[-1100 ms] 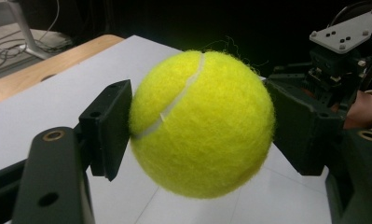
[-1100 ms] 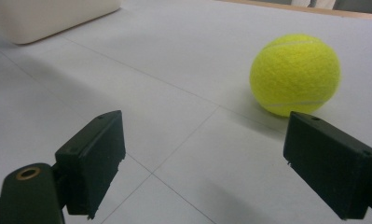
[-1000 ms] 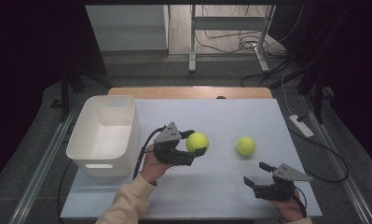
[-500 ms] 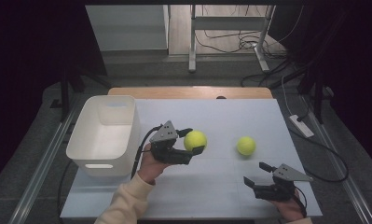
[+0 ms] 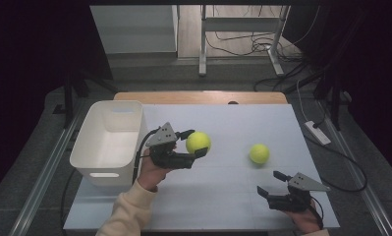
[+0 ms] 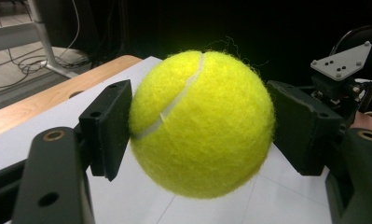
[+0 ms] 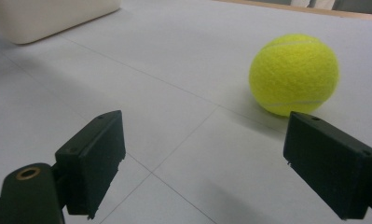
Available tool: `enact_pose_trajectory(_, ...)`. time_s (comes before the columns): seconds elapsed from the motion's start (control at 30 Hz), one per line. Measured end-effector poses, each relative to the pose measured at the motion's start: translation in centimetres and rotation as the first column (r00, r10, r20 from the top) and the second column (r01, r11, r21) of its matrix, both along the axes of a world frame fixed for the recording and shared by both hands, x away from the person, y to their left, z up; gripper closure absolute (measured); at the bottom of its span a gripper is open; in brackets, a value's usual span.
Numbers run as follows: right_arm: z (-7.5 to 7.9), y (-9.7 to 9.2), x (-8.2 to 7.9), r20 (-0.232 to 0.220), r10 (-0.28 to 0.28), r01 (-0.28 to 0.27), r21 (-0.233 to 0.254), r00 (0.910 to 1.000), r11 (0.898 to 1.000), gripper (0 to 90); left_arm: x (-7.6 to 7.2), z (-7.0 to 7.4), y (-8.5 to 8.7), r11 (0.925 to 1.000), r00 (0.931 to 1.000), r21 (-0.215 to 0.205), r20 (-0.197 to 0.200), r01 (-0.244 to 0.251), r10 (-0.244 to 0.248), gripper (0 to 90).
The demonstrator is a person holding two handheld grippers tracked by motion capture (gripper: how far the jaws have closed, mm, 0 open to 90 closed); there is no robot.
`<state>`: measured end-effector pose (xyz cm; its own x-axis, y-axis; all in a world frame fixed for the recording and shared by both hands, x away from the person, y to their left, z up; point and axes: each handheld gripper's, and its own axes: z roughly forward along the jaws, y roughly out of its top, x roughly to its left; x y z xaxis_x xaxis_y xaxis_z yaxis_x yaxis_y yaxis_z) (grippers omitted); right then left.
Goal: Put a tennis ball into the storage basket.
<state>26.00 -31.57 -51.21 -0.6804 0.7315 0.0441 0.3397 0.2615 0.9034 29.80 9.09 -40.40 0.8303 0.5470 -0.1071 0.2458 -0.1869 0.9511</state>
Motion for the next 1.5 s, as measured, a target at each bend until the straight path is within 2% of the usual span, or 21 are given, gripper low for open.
enact_pose_trajectory(0.87,0.0,0.0,-0.1,0.006,-0.002,0.002,-0.004,1.0000,1.000,12.7,-0.5,1.3,1.9,0.9986,0.9981,-0.031,0.044,-0.043,0.044,27.4)
enact_pose_trajectory(1.5,0.0,0.0,-0.1,0.007,-0.002,0.002,-0.005,1.0000,1.000,12.7,-0.6,2.0,3.7,0.9947,0.9951,-0.065,0.053,-0.080,0.084,27.5)
